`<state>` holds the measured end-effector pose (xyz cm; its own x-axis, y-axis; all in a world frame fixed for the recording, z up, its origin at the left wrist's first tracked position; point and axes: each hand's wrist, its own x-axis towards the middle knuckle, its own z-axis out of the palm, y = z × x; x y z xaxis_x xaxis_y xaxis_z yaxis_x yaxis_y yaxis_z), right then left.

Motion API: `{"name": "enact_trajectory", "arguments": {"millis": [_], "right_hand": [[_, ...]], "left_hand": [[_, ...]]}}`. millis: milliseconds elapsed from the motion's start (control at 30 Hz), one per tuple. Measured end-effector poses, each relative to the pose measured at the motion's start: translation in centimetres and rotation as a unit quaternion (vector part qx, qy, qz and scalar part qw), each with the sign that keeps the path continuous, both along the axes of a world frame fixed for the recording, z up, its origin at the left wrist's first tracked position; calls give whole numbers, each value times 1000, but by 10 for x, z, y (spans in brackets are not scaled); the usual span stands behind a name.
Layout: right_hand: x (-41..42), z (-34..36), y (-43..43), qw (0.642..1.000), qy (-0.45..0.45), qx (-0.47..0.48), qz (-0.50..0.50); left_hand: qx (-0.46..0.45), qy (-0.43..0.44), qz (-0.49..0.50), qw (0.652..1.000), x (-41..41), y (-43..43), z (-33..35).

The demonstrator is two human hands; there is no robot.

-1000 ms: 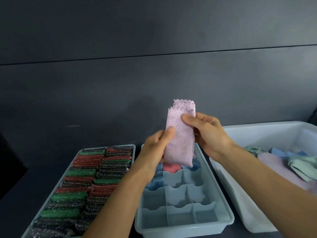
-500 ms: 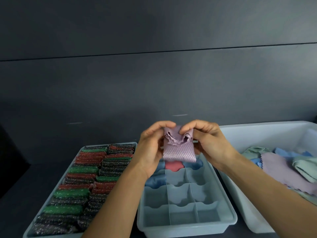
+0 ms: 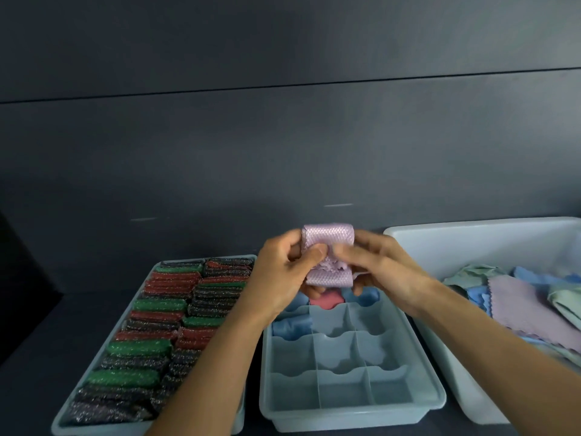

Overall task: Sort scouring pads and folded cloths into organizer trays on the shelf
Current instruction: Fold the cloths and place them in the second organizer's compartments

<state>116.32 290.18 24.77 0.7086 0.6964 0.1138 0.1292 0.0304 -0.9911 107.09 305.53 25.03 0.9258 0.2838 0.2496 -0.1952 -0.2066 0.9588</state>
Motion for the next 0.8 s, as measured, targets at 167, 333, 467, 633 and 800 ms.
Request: {"name": "enact_trajectory", "arguments": {"millis": [167,333,467,633,800], "right_hand": [[2,-1,-1,988,116,88,47],[8,-3,2,973,197,98,64],[17,-3,1,984,167,-1,63],[25,-17,2,979,-53,-191,46],[28,-40,16,903,-190,-376,82]], "left_hand": [[-105,-4,-49,993,0,5,-8],[-213,25,-101,972,7,12,-14],[-219,96,-151,959,16,26,-19],[-3,159,-151,976,26,37,-43],[185,200,-152,950,32,33,-68]]}}
